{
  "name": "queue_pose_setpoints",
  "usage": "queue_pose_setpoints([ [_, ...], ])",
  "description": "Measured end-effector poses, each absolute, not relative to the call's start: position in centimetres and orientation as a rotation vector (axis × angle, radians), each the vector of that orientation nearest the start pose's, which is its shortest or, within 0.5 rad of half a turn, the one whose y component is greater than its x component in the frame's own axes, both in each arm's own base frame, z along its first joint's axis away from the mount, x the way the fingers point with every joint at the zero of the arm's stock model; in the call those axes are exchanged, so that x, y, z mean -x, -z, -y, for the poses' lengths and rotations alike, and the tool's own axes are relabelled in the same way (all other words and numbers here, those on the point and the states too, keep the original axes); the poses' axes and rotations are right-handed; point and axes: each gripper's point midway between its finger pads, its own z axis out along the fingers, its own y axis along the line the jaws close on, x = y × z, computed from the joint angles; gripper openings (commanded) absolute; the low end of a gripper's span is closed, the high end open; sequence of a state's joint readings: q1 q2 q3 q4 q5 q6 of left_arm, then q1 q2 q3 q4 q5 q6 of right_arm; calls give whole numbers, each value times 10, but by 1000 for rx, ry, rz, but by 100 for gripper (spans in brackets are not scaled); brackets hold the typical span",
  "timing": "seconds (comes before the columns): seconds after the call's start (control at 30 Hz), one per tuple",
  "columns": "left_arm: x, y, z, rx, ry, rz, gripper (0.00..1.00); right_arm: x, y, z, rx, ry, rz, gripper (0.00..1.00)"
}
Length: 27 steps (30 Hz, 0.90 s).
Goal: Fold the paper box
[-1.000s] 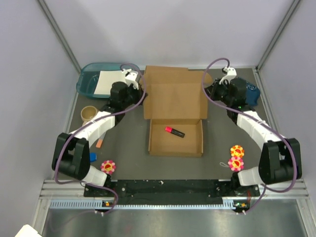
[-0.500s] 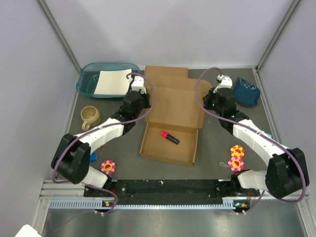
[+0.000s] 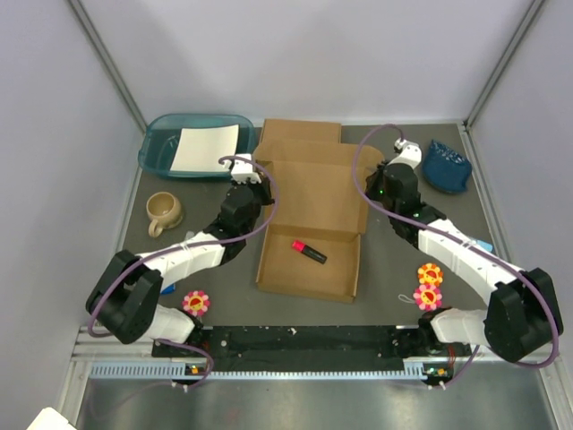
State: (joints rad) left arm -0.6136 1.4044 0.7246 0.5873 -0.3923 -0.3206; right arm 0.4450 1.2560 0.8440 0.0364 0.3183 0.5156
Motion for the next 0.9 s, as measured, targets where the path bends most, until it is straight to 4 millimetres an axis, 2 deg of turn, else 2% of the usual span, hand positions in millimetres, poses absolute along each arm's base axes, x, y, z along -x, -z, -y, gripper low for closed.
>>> queue_pose_setpoints([
  [0.23, -388, -215, 208, 72, 414, -1590, 0, -383, -208, -143, -265, -316, -1859, 0],
  [0.4, -394, -237, 210, 83, 437, -1489, 0, -392, -226, -142, -243, -308, -1780, 0],
  [0.57, -401, -245, 210, 100, 429, -1418, 0, -402, -241, -144, -221, -299, -1720, 0],
  [0.77, -411, -240, 213, 129, 439, -1378, 0, -420, -242, -148, -211, -251, -1685, 0],
  [0.9, -408, -220, 208, 158, 440, -1381, 0, -418, -230, -154, -215, -242, -1679, 0],
])
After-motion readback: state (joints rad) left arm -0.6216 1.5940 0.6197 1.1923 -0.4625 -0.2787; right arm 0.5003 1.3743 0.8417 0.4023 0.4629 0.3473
